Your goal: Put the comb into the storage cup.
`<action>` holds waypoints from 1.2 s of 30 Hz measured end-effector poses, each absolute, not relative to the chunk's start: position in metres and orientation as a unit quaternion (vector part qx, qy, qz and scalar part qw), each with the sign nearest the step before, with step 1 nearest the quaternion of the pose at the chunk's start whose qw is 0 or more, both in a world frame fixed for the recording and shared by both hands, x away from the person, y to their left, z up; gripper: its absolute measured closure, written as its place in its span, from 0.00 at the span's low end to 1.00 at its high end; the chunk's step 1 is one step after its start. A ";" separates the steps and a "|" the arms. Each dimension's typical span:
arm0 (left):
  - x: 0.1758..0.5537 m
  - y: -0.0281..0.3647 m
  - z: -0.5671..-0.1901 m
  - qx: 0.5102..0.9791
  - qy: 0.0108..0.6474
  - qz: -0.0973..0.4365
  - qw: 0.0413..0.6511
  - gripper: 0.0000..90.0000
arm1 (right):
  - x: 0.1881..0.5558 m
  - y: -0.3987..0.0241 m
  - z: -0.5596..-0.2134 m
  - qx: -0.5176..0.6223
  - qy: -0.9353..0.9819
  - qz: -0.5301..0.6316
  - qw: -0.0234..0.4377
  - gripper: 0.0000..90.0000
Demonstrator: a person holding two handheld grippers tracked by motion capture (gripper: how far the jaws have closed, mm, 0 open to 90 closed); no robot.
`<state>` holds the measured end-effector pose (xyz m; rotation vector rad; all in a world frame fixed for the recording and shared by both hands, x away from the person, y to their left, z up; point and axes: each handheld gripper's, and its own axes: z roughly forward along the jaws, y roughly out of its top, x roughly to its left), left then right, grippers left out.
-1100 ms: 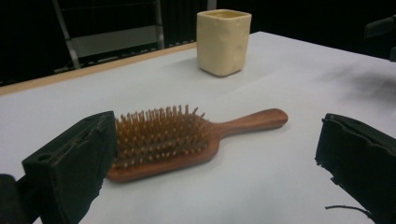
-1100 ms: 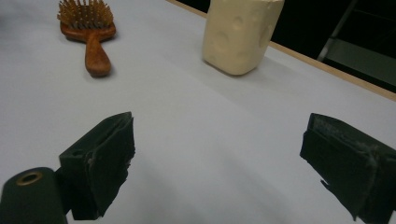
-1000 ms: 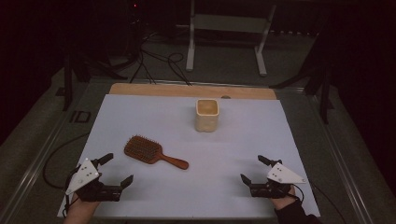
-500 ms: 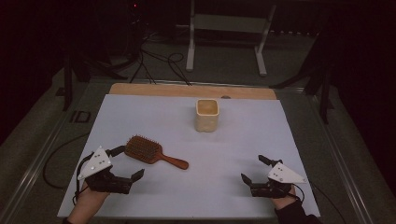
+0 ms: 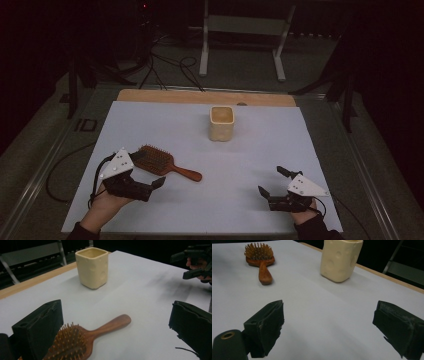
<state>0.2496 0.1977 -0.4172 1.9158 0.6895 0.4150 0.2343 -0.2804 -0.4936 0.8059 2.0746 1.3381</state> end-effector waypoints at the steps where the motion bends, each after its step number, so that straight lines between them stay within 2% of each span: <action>1: 0.251 0.196 -0.416 0.796 0.285 0.174 0.505 0.00 | 0.234 -0.281 -0.494 0.299 0.770 0.496 0.269 0.10; 14: 0.263 0.182 -0.407 0.802 0.276 0.167 0.502 0.00 | 0.234 -0.280 -0.494 0.297 0.769 0.500 0.265 0.10; 36: 0.287 0.131 -0.423 0.826 0.249 0.128 0.490 0.01 | 0.234 -0.281 -0.494 0.295 0.768 0.504 0.263 0.11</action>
